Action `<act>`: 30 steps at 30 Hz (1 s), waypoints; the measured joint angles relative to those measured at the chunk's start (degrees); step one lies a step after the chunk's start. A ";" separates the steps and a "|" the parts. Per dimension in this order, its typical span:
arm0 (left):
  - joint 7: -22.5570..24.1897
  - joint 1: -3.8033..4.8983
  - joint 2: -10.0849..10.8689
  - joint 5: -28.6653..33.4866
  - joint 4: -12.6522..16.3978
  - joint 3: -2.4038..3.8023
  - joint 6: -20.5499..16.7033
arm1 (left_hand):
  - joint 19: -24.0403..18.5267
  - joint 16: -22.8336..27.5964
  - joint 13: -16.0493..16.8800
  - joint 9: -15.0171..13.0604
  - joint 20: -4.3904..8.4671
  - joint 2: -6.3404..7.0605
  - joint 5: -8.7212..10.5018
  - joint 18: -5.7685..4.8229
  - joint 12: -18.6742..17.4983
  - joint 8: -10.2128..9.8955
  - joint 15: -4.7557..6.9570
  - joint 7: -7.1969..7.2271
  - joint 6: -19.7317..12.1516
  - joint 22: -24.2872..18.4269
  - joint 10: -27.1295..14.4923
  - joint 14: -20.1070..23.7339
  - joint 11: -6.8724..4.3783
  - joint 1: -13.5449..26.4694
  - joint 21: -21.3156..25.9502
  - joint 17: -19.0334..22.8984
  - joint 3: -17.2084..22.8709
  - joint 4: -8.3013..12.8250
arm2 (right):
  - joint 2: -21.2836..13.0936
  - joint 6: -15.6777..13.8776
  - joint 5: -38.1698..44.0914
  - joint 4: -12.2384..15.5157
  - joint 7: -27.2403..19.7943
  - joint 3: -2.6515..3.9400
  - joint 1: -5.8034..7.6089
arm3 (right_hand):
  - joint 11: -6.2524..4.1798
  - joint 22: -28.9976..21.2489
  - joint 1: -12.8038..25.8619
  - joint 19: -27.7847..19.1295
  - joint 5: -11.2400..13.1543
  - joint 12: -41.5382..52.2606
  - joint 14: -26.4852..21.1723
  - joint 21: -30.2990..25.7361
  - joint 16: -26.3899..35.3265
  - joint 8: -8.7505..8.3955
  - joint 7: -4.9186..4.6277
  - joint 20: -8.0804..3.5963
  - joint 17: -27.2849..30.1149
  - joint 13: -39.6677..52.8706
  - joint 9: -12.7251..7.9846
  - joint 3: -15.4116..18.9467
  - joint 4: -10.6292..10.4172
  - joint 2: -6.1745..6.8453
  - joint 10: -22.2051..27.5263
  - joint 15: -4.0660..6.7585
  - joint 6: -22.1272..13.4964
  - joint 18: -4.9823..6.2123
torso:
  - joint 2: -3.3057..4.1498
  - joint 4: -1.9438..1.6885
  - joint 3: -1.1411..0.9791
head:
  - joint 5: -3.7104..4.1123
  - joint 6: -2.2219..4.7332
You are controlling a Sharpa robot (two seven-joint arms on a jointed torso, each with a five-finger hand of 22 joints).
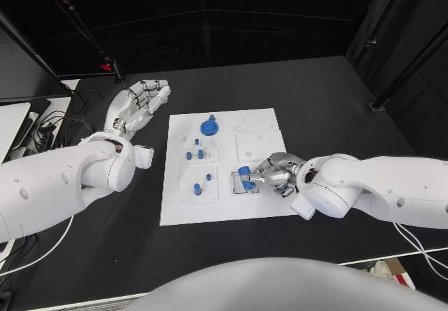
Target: Assemble the parts on the task board
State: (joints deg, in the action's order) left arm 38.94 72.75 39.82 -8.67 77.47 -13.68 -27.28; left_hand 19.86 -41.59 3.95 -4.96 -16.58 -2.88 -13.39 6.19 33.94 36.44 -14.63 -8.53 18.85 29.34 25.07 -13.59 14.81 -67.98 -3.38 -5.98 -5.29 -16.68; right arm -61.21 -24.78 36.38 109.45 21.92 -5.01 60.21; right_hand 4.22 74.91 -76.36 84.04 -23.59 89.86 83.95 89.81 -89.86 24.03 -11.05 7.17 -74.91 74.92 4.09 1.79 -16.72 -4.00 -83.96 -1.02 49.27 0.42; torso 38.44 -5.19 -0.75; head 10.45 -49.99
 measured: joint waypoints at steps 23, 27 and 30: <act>0.00 0.00 0.01 0.00 0.02 0.00 0.08 | 0.00 0.00 0.01 0.08 0.00 0.00 0.00 0.00 0.00 0.00 0.00 0.00 0.00 0.01 0.00 0.00 0.00 0.00 0.00 0.05 0.00 0.00 | 1.18 -0.24 6.04 -0.22 3.64 0.00 -0.01 | 0.00 0.00 1.82 0.00 0.73 0.00 0.00 0.00 0.00 -0.81 1.35 0.00 0.00 0.00 -0.01 1.60 0.13 0.00 0.00 0.00 2.08 0.00 | -0.01 0.05 0.01 | -0.31 0.00; 0.00 0.00 0.01 0.00 0.02 0.00 0.10 | 0.00 0.00 0.01 0.08 0.00 0.00 0.00 0.00 0.00 0.00 0.00 0.00 0.00 0.01 0.00 0.00 0.00 0.00 0.00 0.05 0.00 0.00 | 1.28 -0.20 7.04 -0.19 3.97 0.00 -0.01 | 0.00 0.00 1.84 0.00 1.31 0.00 0.00 0.00 0.00 -1.10 1.53 0.00 0.00 0.00 0.10 1.80 0.12 -0.02 0.00 0.00 2.39 0.00 | -0.01 0.05 0.02 | -0.42 0.00; 0.00 0.00 0.01 0.00 0.03 0.00 0.12 | 0.00 0.00 0.01 0.07 0.00 0.00 0.00 0.00 0.00 0.00 0.00 0.00 0.00 0.01 0.00 0.00 0.00 0.00 0.00 0.05 0.00 0.00 | 1.33 -0.15 7.66 -0.18 4.20 0.00 -0.01 | -0.01 0.00 2.49 0.00 1.79 0.00 0.00 0.00 0.00 -1.21 2.05 0.00 0.00 0.00 0.15 2.13 0.09 -0.08 0.01 0.00 3.12 0.00 | -0.01 0.05 0.03 | -0.43 0.00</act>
State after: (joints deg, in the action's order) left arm 38.94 72.75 39.83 -8.67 77.50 -13.68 -27.17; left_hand 19.86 -41.58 3.96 -4.88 -16.58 -2.89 -13.39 6.19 33.93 36.43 -14.63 -8.53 18.85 29.35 25.07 -13.59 14.81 -67.98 -3.38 -5.93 -5.29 -16.68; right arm -59.88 -24.93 44.04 109.27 26.11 -5.01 60.21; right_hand 4.21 74.91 -73.87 84.04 -21.80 89.85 83.95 89.81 -89.86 22.82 -9.00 7.17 -74.91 74.92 4.25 3.92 -16.64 -4.08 -83.95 -1.01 52.39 0.42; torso 38.42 -5.14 -0.72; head 10.02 -49.99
